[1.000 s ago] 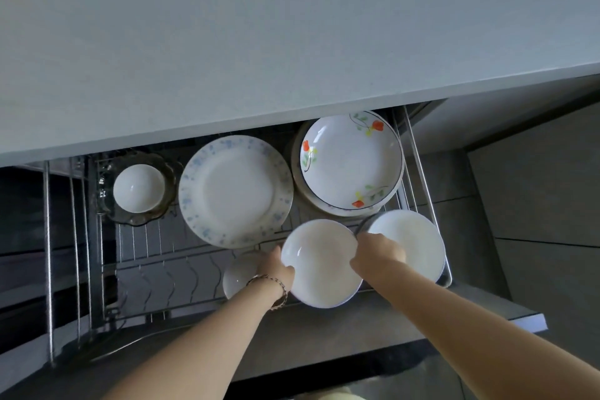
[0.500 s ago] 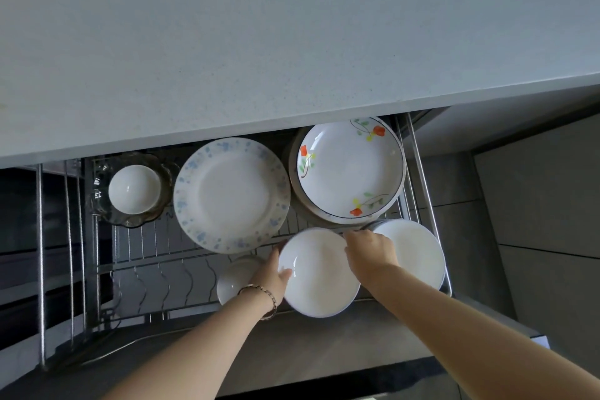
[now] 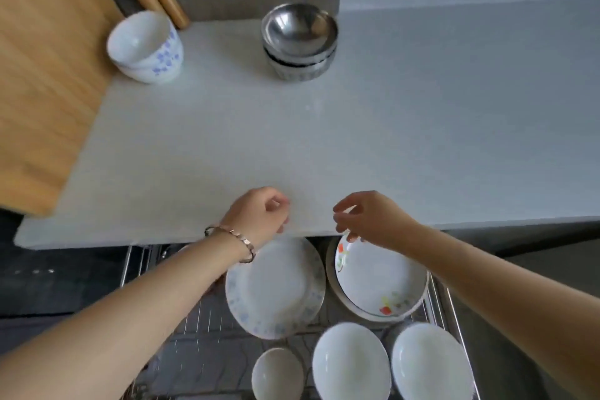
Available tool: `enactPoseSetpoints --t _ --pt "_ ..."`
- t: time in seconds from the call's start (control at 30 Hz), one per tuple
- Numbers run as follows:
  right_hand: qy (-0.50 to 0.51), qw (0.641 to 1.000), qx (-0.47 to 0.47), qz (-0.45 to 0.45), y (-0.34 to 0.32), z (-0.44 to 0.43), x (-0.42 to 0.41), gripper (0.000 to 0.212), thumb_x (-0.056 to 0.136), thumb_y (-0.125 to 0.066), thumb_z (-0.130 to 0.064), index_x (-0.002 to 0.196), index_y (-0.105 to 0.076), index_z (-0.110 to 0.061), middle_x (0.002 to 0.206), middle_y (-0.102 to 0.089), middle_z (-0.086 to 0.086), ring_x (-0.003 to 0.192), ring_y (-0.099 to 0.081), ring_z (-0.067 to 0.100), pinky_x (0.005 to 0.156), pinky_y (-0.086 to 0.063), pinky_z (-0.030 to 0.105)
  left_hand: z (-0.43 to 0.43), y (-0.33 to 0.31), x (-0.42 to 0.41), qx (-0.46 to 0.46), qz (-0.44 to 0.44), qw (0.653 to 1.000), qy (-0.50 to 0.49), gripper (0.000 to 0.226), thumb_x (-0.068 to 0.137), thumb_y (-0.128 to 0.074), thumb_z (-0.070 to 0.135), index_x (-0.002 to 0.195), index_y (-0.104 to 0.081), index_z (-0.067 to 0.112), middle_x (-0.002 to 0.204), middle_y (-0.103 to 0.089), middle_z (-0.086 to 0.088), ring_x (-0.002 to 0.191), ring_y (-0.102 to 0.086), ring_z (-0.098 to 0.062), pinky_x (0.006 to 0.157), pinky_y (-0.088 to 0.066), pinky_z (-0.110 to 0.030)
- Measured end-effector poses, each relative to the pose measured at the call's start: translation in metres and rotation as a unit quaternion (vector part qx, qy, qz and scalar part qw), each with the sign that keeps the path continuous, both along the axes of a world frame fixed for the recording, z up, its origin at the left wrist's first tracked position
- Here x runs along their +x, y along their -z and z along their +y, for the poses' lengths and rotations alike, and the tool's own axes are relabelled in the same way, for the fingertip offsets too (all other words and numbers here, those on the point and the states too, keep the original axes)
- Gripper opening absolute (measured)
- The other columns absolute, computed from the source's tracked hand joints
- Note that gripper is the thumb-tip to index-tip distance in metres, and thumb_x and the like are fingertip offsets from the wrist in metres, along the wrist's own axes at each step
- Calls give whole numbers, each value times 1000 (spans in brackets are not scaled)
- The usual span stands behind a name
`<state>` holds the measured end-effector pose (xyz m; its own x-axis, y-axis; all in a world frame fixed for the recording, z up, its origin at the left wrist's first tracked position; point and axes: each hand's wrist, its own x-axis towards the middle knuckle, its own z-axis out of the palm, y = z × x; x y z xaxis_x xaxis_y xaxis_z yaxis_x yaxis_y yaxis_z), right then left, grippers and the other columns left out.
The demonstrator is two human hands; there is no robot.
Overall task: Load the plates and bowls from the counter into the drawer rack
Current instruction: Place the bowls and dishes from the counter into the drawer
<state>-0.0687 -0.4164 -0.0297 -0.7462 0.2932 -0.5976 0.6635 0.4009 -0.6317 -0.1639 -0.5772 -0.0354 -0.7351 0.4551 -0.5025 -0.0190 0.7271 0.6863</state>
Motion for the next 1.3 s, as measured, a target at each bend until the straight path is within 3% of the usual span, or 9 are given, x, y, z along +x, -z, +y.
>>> enactPoseSetpoints --t 0.07,0.2,0.37,0.47,0.57,0.73,0.97,1.17,1.3 --pt "27 999 -27 16 -26 6 -44 19 89 -53 -16 105 -62 -11 78 -67 2 53 -58 10 48 -43 15 6 -20 -46 7 16 999 -31 27 90 -48 12 68 -51 27 63 -60 3 47 -58 -9 52 -40 -22" --pt "93 994 -56 26 -51 12 -125 32 93 -50 -25 114 -58 -3 82 -64 4 56 -58 13 52 -44 19 12 -37 -124 5 42 996 -82 24 90 -45 12 69 -51 21 66 -58 -2 54 -57 -17 52 -39 -21" --pt "320 933 -157 55 -37 25 -208 50 92 -49 -39 130 -44 -6 105 -59 15 79 -66 25 70 -55 29 5 -28 -187 -41 89 994 -57 22 86 -47 13 104 -59 12 111 -67 -17 103 -65 -33 87 -51 -37" --pt "424 876 -218 78 -24 39 -243 56 92 -47 -44 138 -36 -13 121 -55 23 103 -65 32 81 -57 35 -2 -15 -206 -56 97 993 -24 33 87 -46 14 118 -56 10 117 -65 -17 108 -63 -32 89 -49 -34" --pt "452 856 -233 96 -9 47 -266 43 94 -45 -39 130 -40 -15 114 -54 19 107 -64 32 79 -58 34 -12 3 -217 -53 86 995 -14 33 85 -45 13 116 -56 12 117 -66 -15 106 -64 -30 94 -49 -33" --pt "459 849 -228 127 6 50 -280 21 93 -37 -10 108 -49 -1 94 -58 16 74 -62 25 40 -55 32 -23 27 -223 -33 64 997 -33 32 84 -47 10 114 -58 13 117 -65 -14 103 -65 -30 88 -49 -33" --pt "385 895 -199 108 -8 32 -216 8 90 -42 -5 83 -47 -4 79 -60 20 68 -64 29 78 -60 37 -23 4 -191 157 -100 965 -186 29 90 -51 20 119 -52 12 87 -57 -5 62 -61 -19 57 -49 -29" --pt "219 949 -225 33 -32 -15 -119 13 89 -44 -4 93 -56 -5 70 -67 21 56 -70 26 56 -61 28 -53 -33 -121 187 -214 946 -156 58 86 -47 55 137 -30 34 129 -47 -7 87 -68 -28 59 -58 -39" --pt "106 973 -205 0 -41 -53 -60 16 87 -47 -6 94 -59 -16 70 -71 13 59 -70 22 65 -59 29 -98 -42 -56 157 -185 957 -157 38 92 -50 22 128 -39 25 109 -63 -9 67 -73 -23 48 -57 -32"
